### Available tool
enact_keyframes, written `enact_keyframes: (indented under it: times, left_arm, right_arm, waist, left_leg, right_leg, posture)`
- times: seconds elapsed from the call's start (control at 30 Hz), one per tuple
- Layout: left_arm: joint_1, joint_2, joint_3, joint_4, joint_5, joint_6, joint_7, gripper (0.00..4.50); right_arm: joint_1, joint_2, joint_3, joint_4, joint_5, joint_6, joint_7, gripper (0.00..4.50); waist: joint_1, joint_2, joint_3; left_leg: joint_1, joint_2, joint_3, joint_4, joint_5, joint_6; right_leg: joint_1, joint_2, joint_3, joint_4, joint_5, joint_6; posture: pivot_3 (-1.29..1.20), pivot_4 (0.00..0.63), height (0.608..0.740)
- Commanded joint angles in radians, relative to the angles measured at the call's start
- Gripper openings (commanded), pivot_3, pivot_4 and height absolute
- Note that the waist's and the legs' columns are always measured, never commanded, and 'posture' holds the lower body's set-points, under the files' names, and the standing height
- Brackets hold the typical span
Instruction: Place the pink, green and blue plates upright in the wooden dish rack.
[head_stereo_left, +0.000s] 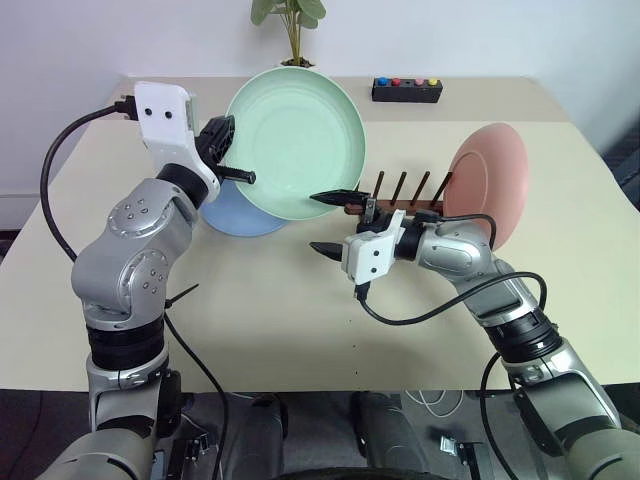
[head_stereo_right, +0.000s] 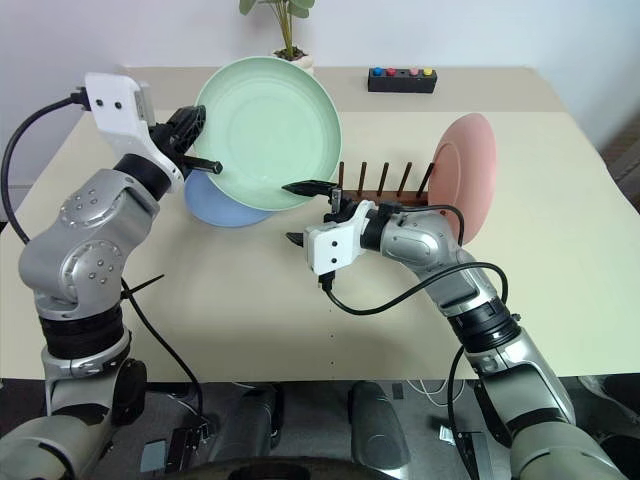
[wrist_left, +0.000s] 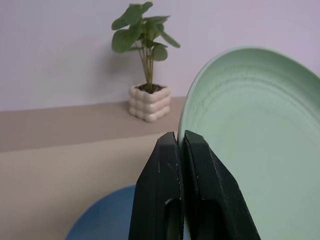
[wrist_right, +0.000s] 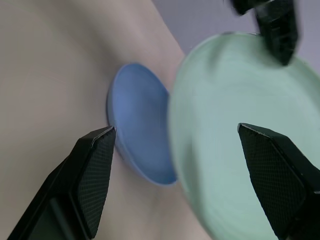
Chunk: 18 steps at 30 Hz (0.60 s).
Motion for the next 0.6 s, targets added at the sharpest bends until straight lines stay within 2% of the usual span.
enact_keyframes:
  times: [0.03, 0.1, 0.17, 0.23, 0.4, 0.43, 0.6]
  left_arm:
    - [-0.025, -0.002, 0.015, -0.060, -0.018, 0.009, -0.012, 0.04]
    - [-0.025, -0.003, 0.017, -0.066, -0.022, 0.016, -0.014, 0.04]
    - [-0.023, -0.003, 0.011, -0.072, -0.021, 0.023, -0.017, 0.00]
    - [-0.022, -0.007, 0.006, -0.076, -0.019, 0.026, -0.023, 0.00]
    - [-0.018, -0.018, 0.011, -0.082, -0.022, 0.033, -0.025, 0.00]
    - [-0.018, -0.022, 0.015, -0.081, -0.024, 0.033, -0.025, 0.00]
    - [-0.020, -0.042, 0.035, -0.071, -0.034, 0.028, -0.025, 0.00]
  right_arm:
    - [-0.037, 0.016, -0.002, 0.000, -0.028, -0.020, -0.033, 3.98]
    - [-0.041, 0.017, 0.001, 0.009, -0.042, -0.020, -0.039, 3.98]
    - [-0.047, 0.018, 0.003, 0.023, -0.060, -0.019, -0.047, 3.45]
    - [-0.052, 0.016, 0.004, 0.036, -0.074, -0.023, -0.053, 2.64]
    - [-0.053, 0.018, 0.005, 0.042, -0.082, -0.032, -0.058, 0.28]
    - [-0.053, 0.018, 0.006, 0.042, -0.086, -0.036, -0.061, 0.10]
    - [-0.055, 0.021, 0.007, 0.047, -0.102, -0.050, -0.071, 0.10]
  waist:
    - [0.000, 0.000, 0.000]
    - [0.000, 0.000, 0.000]
    - [0.000, 0.000, 0.000]
    - [0.000, 0.000, 0.000]
    - [0.000, 0.000, 0.000]
    - [0.000, 0.000, 0.000]
    - [0.000, 0.000, 0.000]
  left_leg:
    - [0.000, 0.000, 0.000, 0.000, 0.000, 0.000]
    - [0.000, 0.000, 0.000, 0.000, 0.000, 0.000]
    - [0.000, 0.000, 0.000, 0.000, 0.000, 0.000]
    - [0.000, 0.000, 0.000, 0.000, 0.000, 0.000]
    - [0.000, 0.000, 0.000, 0.000, 0.000, 0.000]
    - [0.000, 0.000, 0.000, 0.000, 0.000, 0.000]
    - [0.000, 0.000, 0.000, 0.000, 0.000, 0.000]
  right_leg:
    - [0.000, 0.000, 0.000, 0.000, 0.000, 0.000]
    - [0.000, 0.000, 0.000, 0.000, 0.000, 0.000]
    - [0.000, 0.000, 0.000, 0.000, 0.000, 0.000]
    - [0.000, 0.000, 0.000, 0.000, 0.000, 0.000]
    - [0.000, 0.000, 0.000, 0.000, 0.000, 0.000]
    - [0.000, 0.000, 0.000, 0.000, 0.000, 0.000]
    - [0.000, 0.000, 0.000, 0.000, 0.000, 0.000]
  posture:
    - [0.00, 0.150, 0.730]
    - [0.00, 0.150, 0.730]
    - [0.00, 0.150, 0.730]
    - [0.00, 0.150, 0.730]
    - [0.00, 0.150, 0.730]
    - [0.00, 0.150, 0.730]
    - [0.00, 0.150, 0.730]
